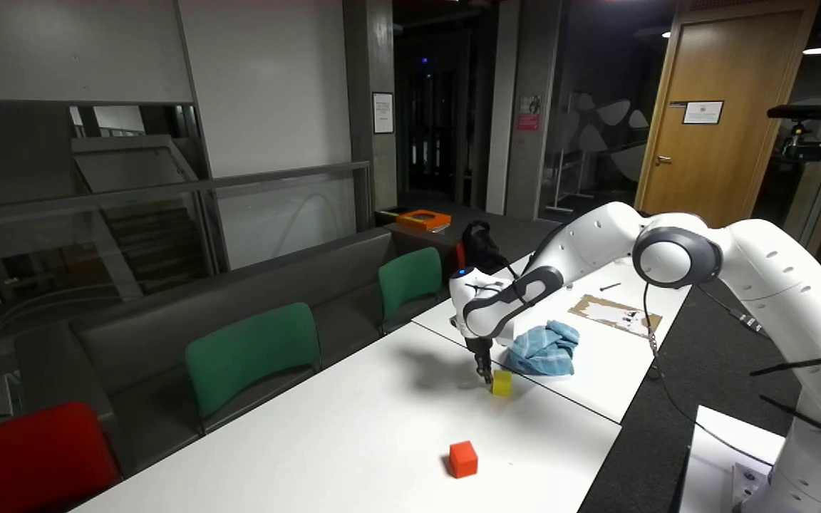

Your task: Move the cloth and slide the yellow block to the bottom on the table

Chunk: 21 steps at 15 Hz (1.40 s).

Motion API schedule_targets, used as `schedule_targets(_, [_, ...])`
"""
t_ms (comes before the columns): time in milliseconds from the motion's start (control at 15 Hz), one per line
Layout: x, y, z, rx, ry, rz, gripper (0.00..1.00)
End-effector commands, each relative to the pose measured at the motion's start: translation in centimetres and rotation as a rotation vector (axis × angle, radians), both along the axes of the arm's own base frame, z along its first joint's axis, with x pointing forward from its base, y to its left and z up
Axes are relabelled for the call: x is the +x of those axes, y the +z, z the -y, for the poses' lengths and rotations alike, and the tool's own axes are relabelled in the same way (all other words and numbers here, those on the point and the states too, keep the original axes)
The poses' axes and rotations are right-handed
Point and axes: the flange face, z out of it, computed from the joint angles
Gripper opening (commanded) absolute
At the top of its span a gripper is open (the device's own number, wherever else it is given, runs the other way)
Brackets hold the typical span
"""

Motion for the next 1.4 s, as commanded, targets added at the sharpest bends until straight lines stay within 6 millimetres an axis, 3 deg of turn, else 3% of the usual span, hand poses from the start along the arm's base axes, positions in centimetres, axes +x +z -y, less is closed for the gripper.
schedule_targets(0, [-2.1, 1.9, 0.0, -0.066, 0.0, -0.08, 0.0])
schedule_targets(133, [-2.6, 2.3, 0.0, -0.086, 0.012, -0.102, 0.0])
schedule_targets(400, [-1.5, 3.2, 0.1, -0.107, 0.089, 0.027, 0.0])
schedule_targets(667, [-1.8, 2.8, 0.2, -0.107, 0.151, 0.092, 0.0])
schedule_targets(1000, [-4.8, 2.2, -0.1, -0.103, 0.143, 0.096, 0.0])
schedule_targets(1333, [-8.5, 2.8, 0.0, -0.108, 0.128, 0.075, 0.0])
